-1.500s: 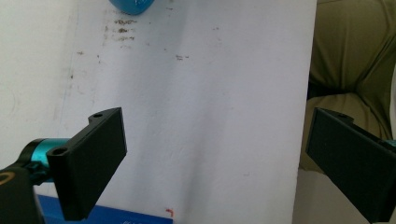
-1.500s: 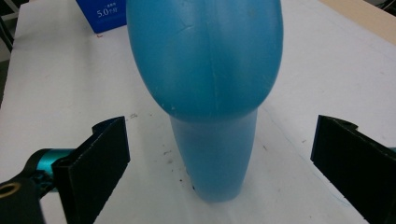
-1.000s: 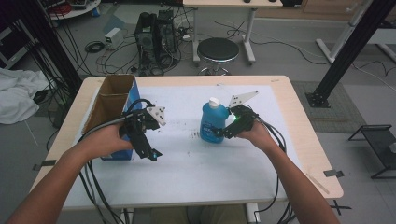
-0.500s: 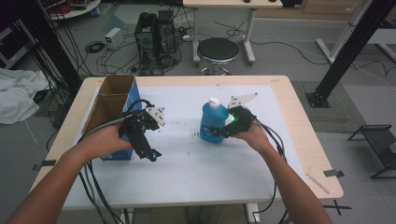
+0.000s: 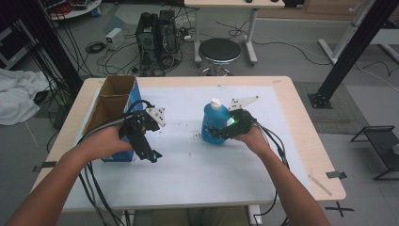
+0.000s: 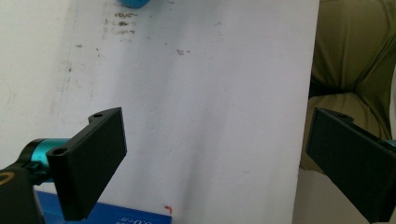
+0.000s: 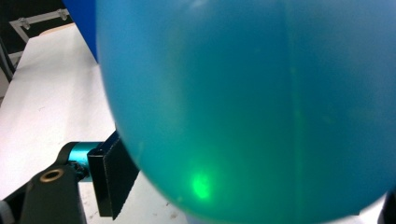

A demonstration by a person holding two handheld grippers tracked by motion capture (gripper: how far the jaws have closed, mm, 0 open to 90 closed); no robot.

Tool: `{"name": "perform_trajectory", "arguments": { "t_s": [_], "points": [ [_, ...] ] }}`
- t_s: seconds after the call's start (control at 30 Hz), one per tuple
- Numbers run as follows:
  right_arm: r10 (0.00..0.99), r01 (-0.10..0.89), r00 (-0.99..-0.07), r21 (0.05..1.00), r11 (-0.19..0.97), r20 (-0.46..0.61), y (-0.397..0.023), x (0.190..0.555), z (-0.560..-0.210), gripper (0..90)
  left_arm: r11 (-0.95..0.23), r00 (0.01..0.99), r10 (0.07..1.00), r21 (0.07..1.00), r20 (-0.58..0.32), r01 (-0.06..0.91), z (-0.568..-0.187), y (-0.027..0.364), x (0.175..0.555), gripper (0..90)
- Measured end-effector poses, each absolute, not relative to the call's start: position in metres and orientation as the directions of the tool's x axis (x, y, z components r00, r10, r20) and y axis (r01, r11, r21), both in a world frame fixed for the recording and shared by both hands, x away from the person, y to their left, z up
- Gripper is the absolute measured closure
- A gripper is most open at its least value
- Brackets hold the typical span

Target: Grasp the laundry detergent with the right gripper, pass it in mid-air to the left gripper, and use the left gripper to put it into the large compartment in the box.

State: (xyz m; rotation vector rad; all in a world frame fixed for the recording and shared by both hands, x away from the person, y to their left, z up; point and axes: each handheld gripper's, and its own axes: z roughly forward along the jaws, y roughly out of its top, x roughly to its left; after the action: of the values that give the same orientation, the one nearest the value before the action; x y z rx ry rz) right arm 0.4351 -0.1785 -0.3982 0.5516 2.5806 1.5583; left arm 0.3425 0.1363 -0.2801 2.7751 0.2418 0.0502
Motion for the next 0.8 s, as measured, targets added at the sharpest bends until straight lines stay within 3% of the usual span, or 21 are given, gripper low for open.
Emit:
{"name": "perform_trajectory", "arguments": {
  "t_s": [0.03, 0.1, 0.5, 0.73, 0.8],
  "points": [
    [0.342, 0.264, -0.932, 0.869, 0.419, 0.118, -0.1785, 0.4351, -0.3982, 17.3, -0.922, 0.985, 0.174, 0.351, 0.003, 0.162, -0.2802, 0.1364, 0.3425, 5.2],
    [0.329, 0.254, -0.937, 0.874, 0.414, 0.117, -0.1793, 0.4344, -0.398, 27.7, -0.923, 0.985, 0.174, 0.349, 0.002, 0.162, -0.28, 0.1364, 0.3426, 5.2],
    [0.342, 0.262, -0.932, 0.872, 0.414, 0.118, -0.1781, 0.435, -0.4004, 27.7, -0.916, 0.981, 0.196, 0.357, 0.006, 0.181, -0.2803, 0.136, 0.3412, 5.2],
    [0.344, 0.251, -0.933, 0.873, 0.418, 0.103, -0.1774, 0.4357, -0.4013, 32.9, -0.91, 0.979, 0.206, 0.369, 0.001, 0.19, -0.2821, 0.1366, 0.341, 5.2],
    [0.342, 0.247, -0.934, 0.877, 0.412, 0.103, -0.1773, 0.4358, -0.4018, 33.8, -0.927, 0.985, 0.172, 0.34, 0.012, 0.158, -0.281, 0.1373, 0.3436, 5.2]
  ]
}}
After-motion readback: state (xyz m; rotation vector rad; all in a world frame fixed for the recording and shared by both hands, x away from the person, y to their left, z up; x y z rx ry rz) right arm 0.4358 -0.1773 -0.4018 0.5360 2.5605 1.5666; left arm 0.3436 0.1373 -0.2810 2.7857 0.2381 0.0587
